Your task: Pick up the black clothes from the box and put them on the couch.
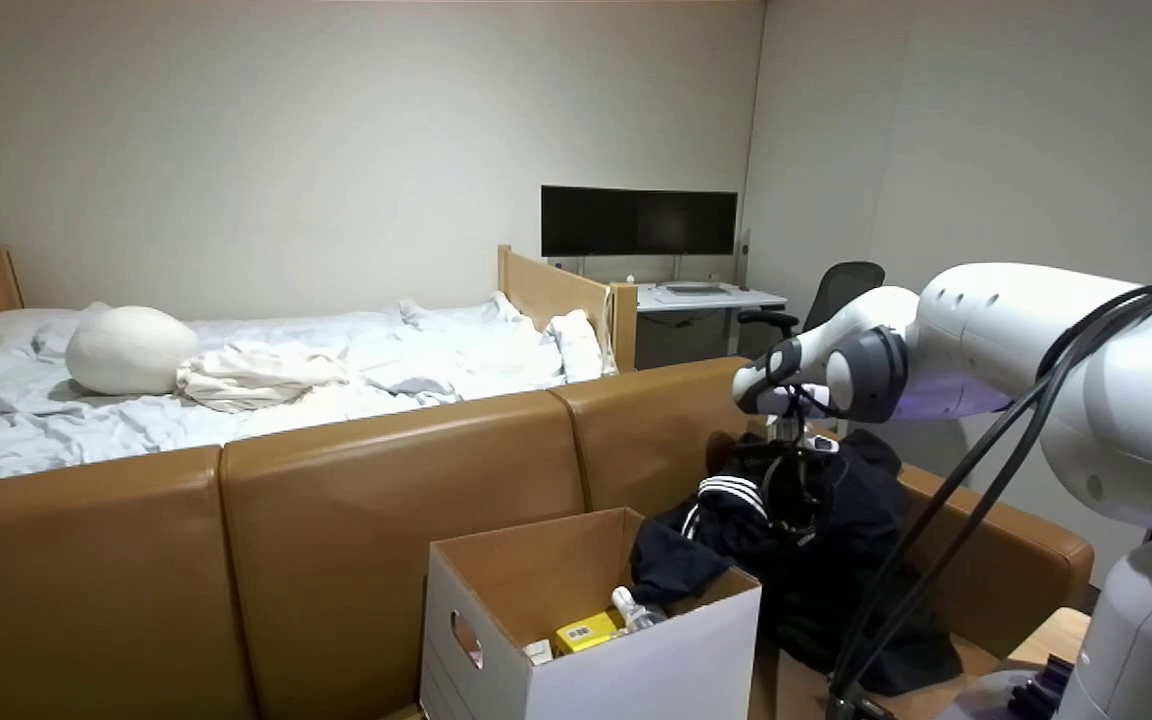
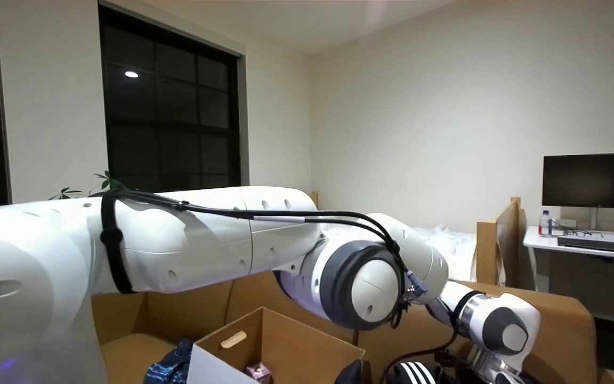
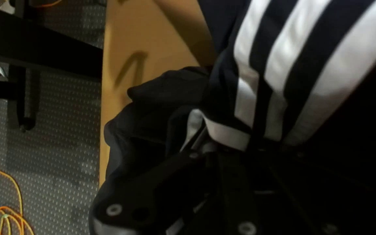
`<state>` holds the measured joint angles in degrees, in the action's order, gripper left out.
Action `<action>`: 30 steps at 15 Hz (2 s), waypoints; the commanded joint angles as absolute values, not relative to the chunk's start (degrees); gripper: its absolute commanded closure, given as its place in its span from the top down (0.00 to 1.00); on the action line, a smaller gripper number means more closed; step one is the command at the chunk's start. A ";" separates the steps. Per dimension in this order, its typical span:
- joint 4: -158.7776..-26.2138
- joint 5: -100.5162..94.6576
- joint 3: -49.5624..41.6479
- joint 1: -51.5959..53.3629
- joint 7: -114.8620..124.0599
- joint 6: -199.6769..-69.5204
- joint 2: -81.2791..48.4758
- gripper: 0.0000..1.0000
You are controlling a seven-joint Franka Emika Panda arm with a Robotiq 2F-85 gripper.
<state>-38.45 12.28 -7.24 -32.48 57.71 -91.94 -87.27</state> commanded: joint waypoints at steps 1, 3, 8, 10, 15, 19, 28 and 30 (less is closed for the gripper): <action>-37.47 15.05 -7.22 -33.13 67.61 -93.14 -86.98 0.36; -38.73 15.67 -6.62 -33.01 69.10 -93.76 -84.84 0.48; -37.27 11.30 -10.76 -32.41 65.43 -100.07 -76.62 0.81; -35.44 10.53 -12.83 -32.50 65.49 -102.45 -73.89 0.93; -34.02 10.43 -12.18 -32.40 51.84 -89.53 -66.68 1.00; -35.83 10.07 -11.90 -31.18 42.26 -83.87 -64.82 1.00; -51.14 4.50 -13.58 -24.66 31.96 -84.78 -63.34 1.00; -46.03 5.97 -12.32 -25.58 32.67 -83.49 -67.59 1.00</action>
<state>-46.05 5.94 -12.36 -25.55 32.67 -83.50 -67.57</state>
